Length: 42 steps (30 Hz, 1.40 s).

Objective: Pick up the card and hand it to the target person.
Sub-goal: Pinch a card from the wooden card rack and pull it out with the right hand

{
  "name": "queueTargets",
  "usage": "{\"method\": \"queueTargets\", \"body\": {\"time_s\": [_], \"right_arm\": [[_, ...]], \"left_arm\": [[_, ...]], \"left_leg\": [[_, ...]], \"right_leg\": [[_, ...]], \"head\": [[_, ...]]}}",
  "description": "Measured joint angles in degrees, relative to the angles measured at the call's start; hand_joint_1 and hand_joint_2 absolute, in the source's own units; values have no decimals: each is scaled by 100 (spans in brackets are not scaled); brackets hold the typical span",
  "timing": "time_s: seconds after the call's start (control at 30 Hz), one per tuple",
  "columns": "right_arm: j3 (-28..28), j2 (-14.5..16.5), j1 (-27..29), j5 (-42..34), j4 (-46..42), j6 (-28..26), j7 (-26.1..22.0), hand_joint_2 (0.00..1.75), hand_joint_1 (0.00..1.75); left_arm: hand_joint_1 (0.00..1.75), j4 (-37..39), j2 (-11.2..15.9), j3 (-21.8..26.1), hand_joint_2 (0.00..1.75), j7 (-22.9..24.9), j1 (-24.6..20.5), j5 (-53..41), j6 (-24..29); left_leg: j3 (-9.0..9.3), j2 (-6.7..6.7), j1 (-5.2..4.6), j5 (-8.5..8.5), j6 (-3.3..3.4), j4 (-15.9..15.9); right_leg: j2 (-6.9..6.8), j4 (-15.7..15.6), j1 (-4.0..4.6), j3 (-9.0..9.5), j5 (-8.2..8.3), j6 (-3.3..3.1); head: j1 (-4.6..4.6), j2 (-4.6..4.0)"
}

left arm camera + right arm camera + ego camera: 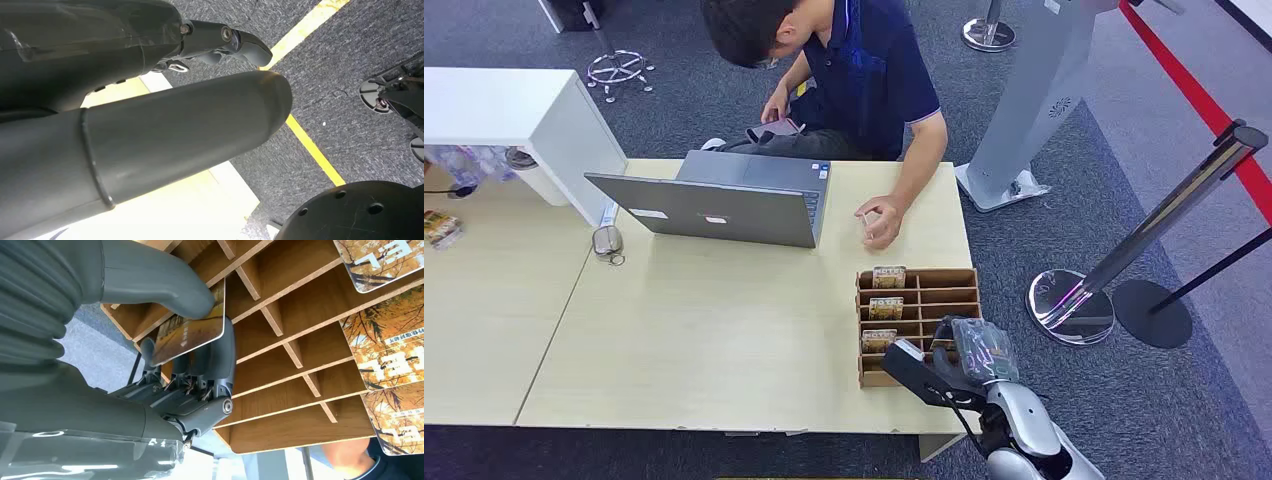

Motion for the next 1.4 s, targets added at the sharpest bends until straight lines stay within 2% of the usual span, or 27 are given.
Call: {"method": "queueTargets", "body": {"time_s": [0.33,0.87,1.4], "right_arm": [[1,36,-49,-27,64,-15,-20,175,124],[-5,45,-95,-29,80,2,-26,175,158],[-14,45,-119,-166,-175,142,-43,175,159]], "left_arm": [[0,0,0,0,0,-1,0,-1,-1],[0,0,0,0,0,-4,1,-1,-2],[0,0,2,0,0,-22,4,0,-2]], "left_leg": [[1,1,0,0,0,0],[2,1,0,0,0,1],[0,0,0,0,0,0]], "right_leg": [[1,0,0,0,0,0],[0,0,0,2,0,0],[0,0,0,1,0,0]], "head": [[0,0],[0,0],[0,0]]}}
